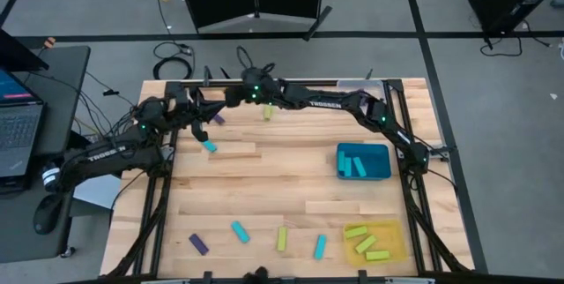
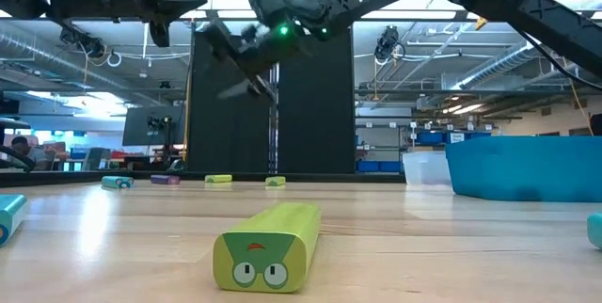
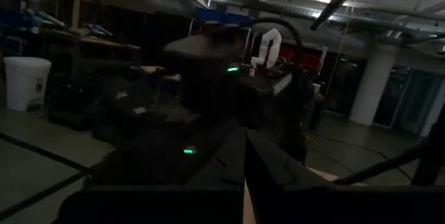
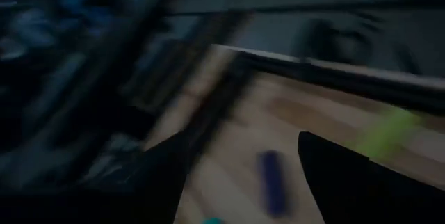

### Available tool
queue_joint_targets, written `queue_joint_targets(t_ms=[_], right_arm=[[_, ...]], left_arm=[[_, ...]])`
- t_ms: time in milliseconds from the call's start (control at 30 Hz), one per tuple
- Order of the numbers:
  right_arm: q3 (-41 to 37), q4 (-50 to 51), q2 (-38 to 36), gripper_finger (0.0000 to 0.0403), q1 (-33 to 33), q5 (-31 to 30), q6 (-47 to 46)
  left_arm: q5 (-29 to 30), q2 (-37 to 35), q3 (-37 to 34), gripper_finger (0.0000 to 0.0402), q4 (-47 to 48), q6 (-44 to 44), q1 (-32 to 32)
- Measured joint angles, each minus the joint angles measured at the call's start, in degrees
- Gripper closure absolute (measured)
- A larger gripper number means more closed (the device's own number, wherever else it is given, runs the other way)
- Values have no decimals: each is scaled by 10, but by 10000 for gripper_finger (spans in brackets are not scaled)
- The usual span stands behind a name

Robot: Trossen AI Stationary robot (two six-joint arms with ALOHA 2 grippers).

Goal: Sort blocks
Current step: Put the light green block into the yellow bin

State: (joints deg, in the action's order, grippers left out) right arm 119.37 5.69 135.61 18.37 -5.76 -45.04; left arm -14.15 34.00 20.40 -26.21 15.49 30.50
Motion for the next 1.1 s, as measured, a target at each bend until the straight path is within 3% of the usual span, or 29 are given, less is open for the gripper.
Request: queue_joint_targets(t_ms=[200, 467, 700, 800, 1100], right_arm=[[-1, 177, 0, 111, 32, -56, -77], [-1, 270, 2, 81, 42, -51, -134], [-1, 353, 2, 29, 33, -53, -167], [-1, 372, 2, 8, 27, -68, -174], [-1, 386, 21, 3, 16, -73, -184]], left_arm=[[-5, 0, 0, 387, 2, -2, 9], [-6, 0, 0, 387, -4, -2, 23], [-6, 1, 0, 387, -6, -4, 26], [-6, 1, 0, 387, -9, -4, 26], [0, 1, 0, 387, -23, -5, 26]])
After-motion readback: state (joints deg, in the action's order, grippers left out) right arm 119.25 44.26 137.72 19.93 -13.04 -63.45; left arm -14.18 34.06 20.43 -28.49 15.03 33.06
